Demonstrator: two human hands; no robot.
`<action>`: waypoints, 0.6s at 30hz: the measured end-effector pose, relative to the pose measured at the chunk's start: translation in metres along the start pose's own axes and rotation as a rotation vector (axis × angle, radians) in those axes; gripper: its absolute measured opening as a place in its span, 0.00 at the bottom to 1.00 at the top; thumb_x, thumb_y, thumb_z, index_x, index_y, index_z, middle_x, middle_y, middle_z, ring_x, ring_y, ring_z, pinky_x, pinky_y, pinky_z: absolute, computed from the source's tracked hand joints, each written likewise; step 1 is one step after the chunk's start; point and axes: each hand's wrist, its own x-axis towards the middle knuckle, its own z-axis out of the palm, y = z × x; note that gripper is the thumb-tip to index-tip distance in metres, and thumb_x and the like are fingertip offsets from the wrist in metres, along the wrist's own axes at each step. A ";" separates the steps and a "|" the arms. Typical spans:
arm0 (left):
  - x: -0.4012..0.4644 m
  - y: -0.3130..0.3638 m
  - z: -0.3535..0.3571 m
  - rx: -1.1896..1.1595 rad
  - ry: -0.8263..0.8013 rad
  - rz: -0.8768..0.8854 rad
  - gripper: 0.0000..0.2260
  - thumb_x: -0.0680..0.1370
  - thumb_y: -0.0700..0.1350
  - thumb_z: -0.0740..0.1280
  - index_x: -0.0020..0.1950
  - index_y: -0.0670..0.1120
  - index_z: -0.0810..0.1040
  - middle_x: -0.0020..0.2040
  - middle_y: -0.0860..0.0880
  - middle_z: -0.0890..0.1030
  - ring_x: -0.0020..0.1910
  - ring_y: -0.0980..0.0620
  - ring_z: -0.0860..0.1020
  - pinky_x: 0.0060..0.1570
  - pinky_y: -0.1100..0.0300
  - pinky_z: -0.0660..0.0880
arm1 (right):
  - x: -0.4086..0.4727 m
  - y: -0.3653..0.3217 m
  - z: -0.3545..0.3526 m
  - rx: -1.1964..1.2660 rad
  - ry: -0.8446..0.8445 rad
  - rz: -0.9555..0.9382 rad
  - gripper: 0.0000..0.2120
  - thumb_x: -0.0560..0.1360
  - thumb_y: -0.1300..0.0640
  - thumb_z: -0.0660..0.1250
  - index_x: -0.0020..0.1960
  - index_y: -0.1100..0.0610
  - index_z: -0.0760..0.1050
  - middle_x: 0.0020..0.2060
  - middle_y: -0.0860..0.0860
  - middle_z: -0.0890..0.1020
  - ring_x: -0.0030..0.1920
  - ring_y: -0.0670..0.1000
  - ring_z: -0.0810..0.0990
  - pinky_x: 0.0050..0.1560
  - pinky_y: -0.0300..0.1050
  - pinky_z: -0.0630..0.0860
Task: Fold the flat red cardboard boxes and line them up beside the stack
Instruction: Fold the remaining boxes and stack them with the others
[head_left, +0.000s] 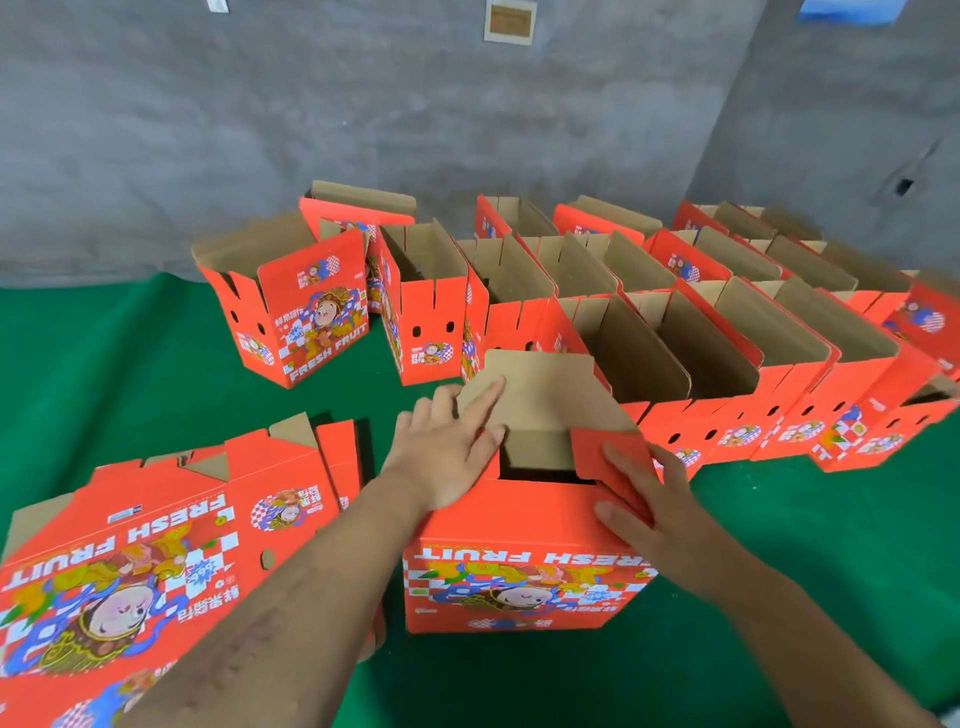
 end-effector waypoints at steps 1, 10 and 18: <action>-0.002 0.001 0.002 0.027 0.045 -0.003 0.34 0.84 0.62 0.55 0.85 0.60 0.39 0.72 0.44 0.66 0.66 0.41 0.69 0.66 0.45 0.66 | 0.002 -0.002 -0.002 0.007 -0.022 0.028 0.29 0.76 0.32 0.65 0.74 0.32 0.64 0.71 0.33 0.51 0.64 0.45 0.70 0.69 0.44 0.69; -0.037 -0.011 0.002 -0.490 0.189 0.090 0.19 0.81 0.68 0.51 0.54 0.59 0.75 0.51 0.58 0.77 0.55 0.51 0.73 0.64 0.44 0.68 | 0.036 -0.040 0.016 0.364 0.300 0.082 0.31 0.76 0.30 0.57 0.73 0.45 0.62 0.70 0.50 0.68 0.71 0.50 0.68 0.74 0.53 0.63; -0.058 -0.001 0.005 -0.553 -0.018 -0.031 0.24 0.74 0.76 0.57 0.61 0.67 0.81 0.74 0.61 0.74 0.76 0.54 0.63 0.80 0.46 0.53 | 0.030 -0.032 0.007 0.228 0.098 0.139 0.21 0.76 0.37 0.71 0.62 0.47 0.73 0.52 0.41 0.76 0.54 0.46 0.77 0.50 0.38 0.72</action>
